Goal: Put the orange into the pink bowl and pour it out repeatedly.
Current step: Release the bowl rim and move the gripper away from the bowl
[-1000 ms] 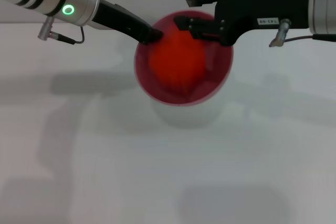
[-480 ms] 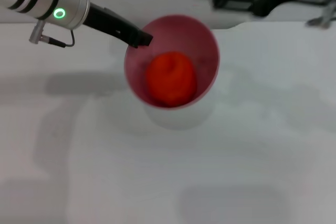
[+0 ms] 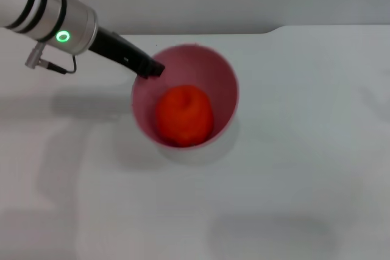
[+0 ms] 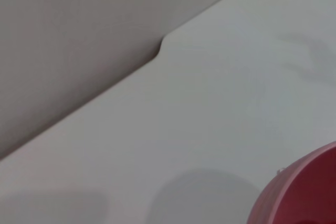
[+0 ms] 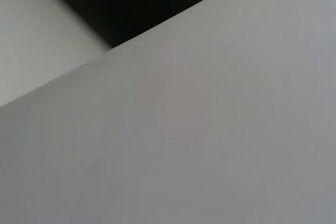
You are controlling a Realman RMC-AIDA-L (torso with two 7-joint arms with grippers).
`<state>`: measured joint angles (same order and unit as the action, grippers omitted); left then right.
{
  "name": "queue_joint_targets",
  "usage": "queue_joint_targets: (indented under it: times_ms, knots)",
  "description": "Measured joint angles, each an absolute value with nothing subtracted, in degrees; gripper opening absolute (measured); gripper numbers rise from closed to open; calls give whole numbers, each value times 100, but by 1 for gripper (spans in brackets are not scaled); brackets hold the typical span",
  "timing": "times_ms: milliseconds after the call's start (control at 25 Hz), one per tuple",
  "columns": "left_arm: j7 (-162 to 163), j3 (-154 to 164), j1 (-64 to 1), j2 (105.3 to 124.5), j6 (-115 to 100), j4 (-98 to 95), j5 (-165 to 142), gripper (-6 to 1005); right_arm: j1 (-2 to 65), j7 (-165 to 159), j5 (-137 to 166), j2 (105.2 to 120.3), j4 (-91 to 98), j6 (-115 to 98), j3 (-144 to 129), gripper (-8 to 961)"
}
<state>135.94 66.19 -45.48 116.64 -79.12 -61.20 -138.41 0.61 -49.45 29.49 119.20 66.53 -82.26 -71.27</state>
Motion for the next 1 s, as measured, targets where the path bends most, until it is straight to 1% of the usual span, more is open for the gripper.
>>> queue_joint_targets:
  times_ms: [200,360,680,1000]
  knots:
    - [13602,6718,-4480,11644,-7881,-6037,-14019,48,97,-4290,1966,11907,4832,-9253,-6852,700]
    - [13604,6727,-4434,11652,-7860,-5905,-14300,49,139,-4269,1941,11888,3969,-9673,-6564,700]
    - [13606,6931,-4313,11738,-7666,-5688,-14856,51,140,-4043,1980,11883,3225,-10035,-6561,700]
    - [13606,6987,-4225,11734,-7638,-5652,-14872,53,169,-4042,2002,11882,3132,-10074,-6628,700]
